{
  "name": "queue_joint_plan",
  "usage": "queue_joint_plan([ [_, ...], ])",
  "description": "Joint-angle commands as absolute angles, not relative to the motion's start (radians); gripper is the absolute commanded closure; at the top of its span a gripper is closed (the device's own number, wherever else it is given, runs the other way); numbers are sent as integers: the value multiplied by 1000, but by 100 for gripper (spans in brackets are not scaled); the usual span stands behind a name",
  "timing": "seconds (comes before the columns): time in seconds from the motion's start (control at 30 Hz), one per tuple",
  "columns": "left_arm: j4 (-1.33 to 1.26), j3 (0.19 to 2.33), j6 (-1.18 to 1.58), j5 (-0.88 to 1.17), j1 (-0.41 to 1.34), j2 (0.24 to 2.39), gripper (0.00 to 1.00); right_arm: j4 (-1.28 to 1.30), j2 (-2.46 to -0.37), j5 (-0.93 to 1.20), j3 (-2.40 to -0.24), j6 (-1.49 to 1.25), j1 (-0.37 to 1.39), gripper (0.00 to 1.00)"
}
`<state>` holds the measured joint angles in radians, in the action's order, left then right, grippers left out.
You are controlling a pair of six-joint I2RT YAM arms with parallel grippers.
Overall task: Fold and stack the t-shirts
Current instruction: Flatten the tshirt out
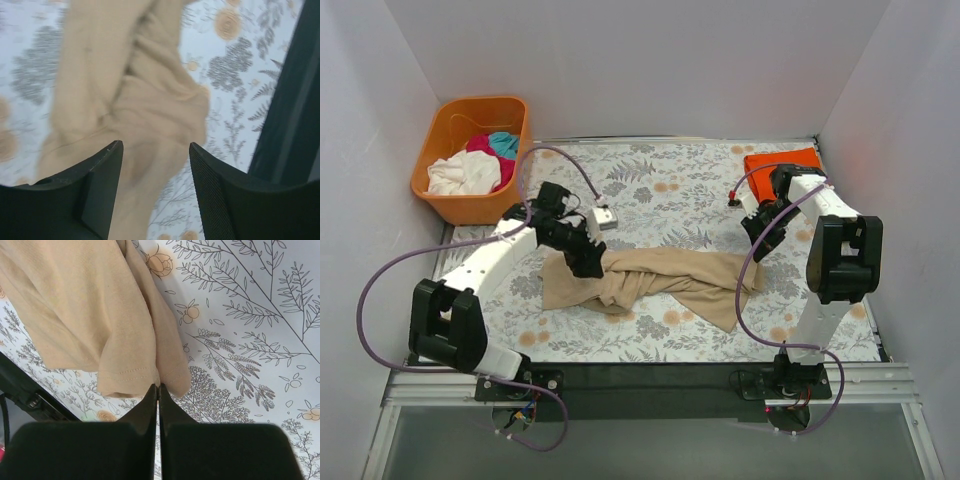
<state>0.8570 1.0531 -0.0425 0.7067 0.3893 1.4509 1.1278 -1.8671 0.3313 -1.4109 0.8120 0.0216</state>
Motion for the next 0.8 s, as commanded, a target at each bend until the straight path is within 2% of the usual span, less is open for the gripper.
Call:
queue_joint_plan([
  [0.0,885,1169,-84,716,250,1440,48,1158,-1855,331,-1442,821,23,99],
  [0.17,954,1117,-242,680,37,1401,47,1160,-1844,328,-1440,822,23,99],
  [0.27,985,983,-415,635,23,1317,48,1161,-1839,325,-1433,824,23,99],
  [0.4,911,835,-463,600,23,1244,49,1158,-1836,327,-1422,819,23,99],
  [0.77,805,741,-483,509,29,1328,50,1161,-1827,308,-1433,819,23,99],
])
